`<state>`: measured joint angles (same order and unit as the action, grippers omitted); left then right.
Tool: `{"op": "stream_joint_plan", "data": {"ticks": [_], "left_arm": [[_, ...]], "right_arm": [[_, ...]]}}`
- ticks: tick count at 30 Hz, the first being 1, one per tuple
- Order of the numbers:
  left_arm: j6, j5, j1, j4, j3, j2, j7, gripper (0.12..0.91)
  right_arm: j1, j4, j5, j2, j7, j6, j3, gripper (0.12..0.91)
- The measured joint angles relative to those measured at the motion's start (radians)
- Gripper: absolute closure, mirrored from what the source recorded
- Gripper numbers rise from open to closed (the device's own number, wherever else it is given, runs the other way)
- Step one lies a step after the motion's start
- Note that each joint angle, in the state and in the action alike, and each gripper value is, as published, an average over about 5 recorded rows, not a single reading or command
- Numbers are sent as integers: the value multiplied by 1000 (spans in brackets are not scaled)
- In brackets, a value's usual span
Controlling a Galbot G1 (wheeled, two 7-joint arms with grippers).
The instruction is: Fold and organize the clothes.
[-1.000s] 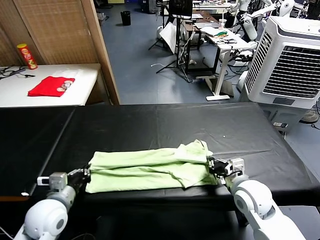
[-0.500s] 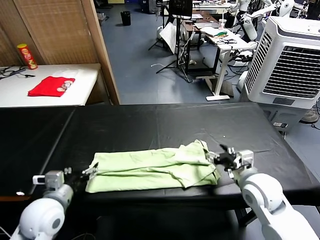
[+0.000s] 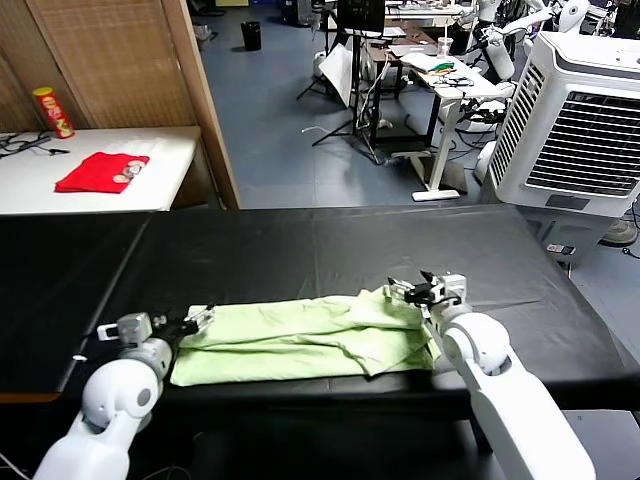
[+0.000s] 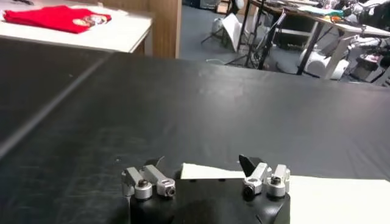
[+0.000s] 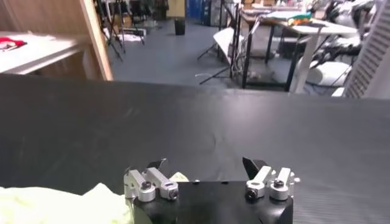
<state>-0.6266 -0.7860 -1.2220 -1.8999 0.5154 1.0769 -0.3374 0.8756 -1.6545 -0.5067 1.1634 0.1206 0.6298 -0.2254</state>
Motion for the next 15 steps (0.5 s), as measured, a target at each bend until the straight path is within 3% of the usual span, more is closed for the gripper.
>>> {"op": "stream_joint_plan", "data": {"ticks": [4, 8, 11, 13, 15], "left_arm": [[7, 1, -1, 23, 0, 0, 10, 300], [20, 2, -6, 37, 1, 1, 17, 512], [41, 17, -7, 49, 0, 5, 23, 679], [65, 51, -10, 56, -5, 11, 34, 780], [85, 99, -14, 60, -10, 17, 43, 863]], "right_arm": [[-4, 20, 12, 11, -3, -1, 11, 414], [-1, 27, 34, 19, 6, -17, 13, 628], [10, 28, 74, 33, 38, -56, 13, 793], [21, 27, 106, 43, 69, -89, 12, 870], [34, 23, 128, 55, 98, -115, 11, 896]]}}
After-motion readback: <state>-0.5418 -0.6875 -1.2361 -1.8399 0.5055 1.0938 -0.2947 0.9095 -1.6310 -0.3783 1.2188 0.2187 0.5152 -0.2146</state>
